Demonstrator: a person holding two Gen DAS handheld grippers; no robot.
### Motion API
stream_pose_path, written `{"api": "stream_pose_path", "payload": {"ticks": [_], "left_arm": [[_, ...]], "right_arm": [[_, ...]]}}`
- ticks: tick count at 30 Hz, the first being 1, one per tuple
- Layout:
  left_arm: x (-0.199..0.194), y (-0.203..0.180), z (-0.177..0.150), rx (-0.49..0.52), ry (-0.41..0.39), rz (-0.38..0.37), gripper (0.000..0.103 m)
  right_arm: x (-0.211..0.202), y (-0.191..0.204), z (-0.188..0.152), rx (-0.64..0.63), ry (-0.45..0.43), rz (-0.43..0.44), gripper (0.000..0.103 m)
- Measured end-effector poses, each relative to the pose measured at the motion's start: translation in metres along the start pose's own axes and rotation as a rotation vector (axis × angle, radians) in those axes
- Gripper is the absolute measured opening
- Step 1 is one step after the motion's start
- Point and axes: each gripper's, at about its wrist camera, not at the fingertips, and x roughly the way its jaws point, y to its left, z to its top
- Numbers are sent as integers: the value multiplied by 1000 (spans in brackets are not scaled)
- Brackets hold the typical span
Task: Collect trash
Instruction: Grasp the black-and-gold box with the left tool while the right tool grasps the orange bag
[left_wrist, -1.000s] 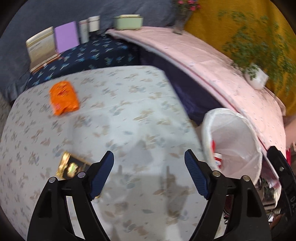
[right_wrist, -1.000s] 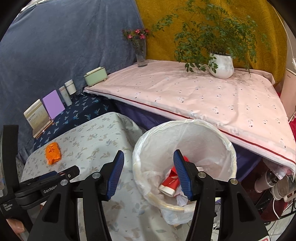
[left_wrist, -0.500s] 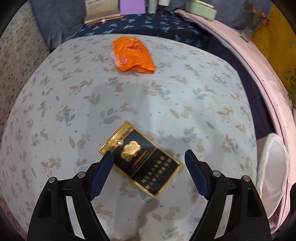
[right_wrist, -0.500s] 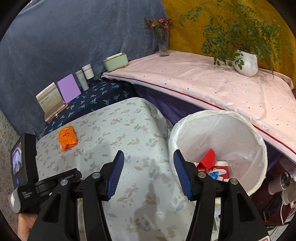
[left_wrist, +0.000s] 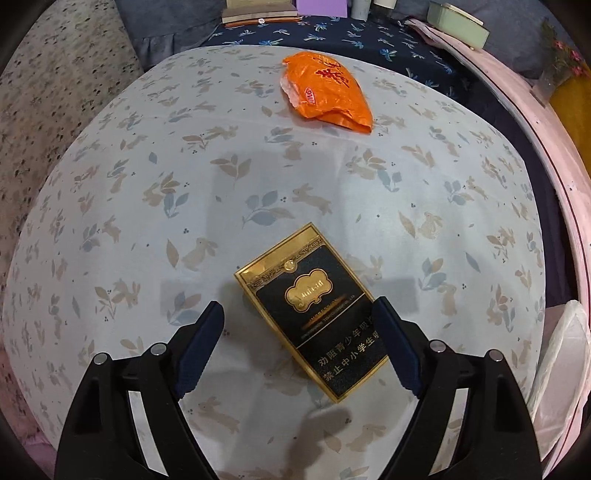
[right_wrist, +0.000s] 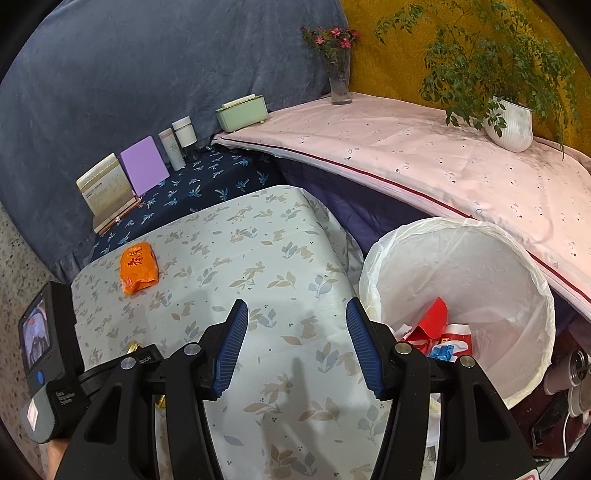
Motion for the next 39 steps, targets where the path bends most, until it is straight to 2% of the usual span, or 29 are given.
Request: {"api": "stream_pose_path", "payload": {"ticks": [3,5,9,12,15,18,20,22,27,28,29,31,33,34,38,39], "left_arm": [[3,-2,4,14,-3,-21,78],[4,-1,7,31,-8,-42,70],[6,12,10,53,-6,-83,71],[8,30,16,54,-36,-79,71],[12,45,22,49,-33,-122,69],[9,54,25,63,-49,-149,51],[7,59,29,90,-66,-156,28],[7,66,36,108,-73,-160,15],[6,77,41,83,-26,-244,19],[4,75,39,85,-21,-244,31],[2,72,37,84,-19,-243,51],[-1,66,34,61,-26,-232,65],[0,57,32,57,-25,-220,68],[2,53,32,58,-21,-207,72],[21,44,29,33,24,-161,71],[19,42,28,43,3,-142,69]], "right_arm": [[0,2,-1,-4,4,0,54],[0,3,-2,-9,8,-1,54],[-1,9,-3,-19,11,3,54],[-1,15,-6,-26,14,9,54],[2,24,-9,-31,22,17,54],[6,35,-12,-41,35,28,54],[8,43,-14,-50,41,36,54],[10,54,-15,-61,46,46,54],[14,73,-16,-76,51,68,54],[15,76,-16,-76,51,71,54],[15,78,-15,-75,50,74,54],[15,80,-13,-77,48,74,54],[14,80,-11,-80,46,73,54],[14,80,-10,-83,45,70,54],[14,77,-7,-88,43,63,54],[15,75,-7,-89,44,63,54]]}}
